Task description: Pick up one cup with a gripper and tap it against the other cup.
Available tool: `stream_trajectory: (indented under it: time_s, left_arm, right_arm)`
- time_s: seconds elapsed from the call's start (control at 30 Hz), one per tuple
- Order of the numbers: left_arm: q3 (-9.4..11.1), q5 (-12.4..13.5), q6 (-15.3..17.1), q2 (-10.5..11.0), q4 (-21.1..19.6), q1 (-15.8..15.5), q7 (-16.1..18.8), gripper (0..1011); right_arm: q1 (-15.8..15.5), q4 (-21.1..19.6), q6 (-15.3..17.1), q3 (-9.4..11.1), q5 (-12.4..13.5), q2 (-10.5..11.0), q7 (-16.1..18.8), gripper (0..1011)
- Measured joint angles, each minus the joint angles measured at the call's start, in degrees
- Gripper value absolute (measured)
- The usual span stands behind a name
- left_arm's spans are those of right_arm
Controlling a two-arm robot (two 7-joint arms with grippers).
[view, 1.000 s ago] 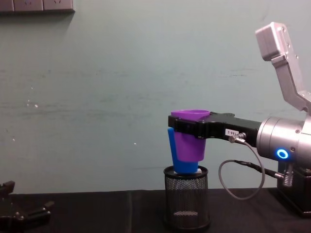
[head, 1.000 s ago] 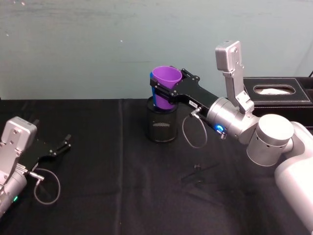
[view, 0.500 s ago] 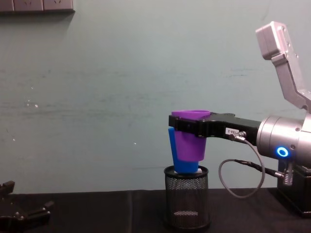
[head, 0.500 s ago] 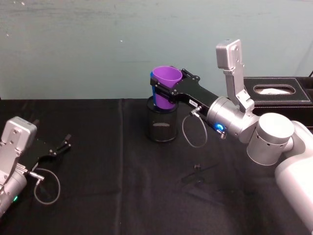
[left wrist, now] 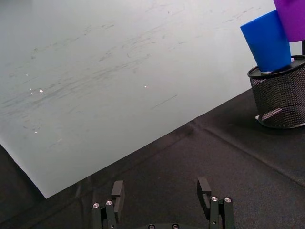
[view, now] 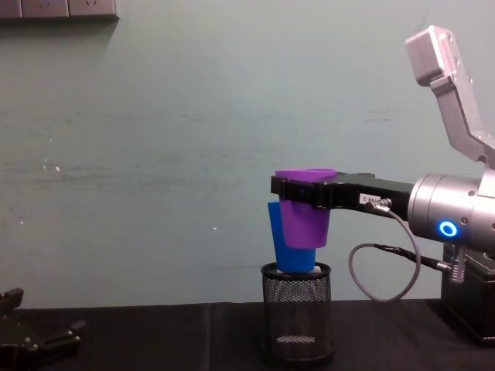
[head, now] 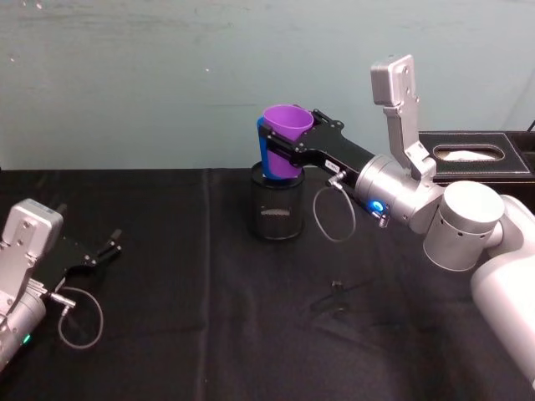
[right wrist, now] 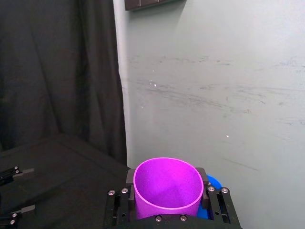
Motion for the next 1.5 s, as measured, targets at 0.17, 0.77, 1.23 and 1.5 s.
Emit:
stream_trajectory:
  time_s: [0.17,0.77,1.23,1.5]
  left_arm:
    - [0.00,0.00,0.00,0.00,0.00,0.00,0.00,1000]
    - [0.00,0.00,0.00,0.00,0.00,0.00,0.00,1000]
    - [0.00,0.00,0.00,0.00,0.00,0.00,0.00,1000]
    - [0.00,0.00,0.00,0.00,0.00,0.00,0.00,1000]
  right_arm:
    - [0.18,0.17,0.16,0.00,0.21,-0.04,0.00,741]
    - [0.21,0.23,0.19,-0.03,0.21,-0.05,0.00,741]
    - [0.21,0.22,0.18,-0.03,0.17,-0.05,-0.01,741]
    - [0.20,0.23,0.18,-0.03,0.16,-0.05,-0.01,741]
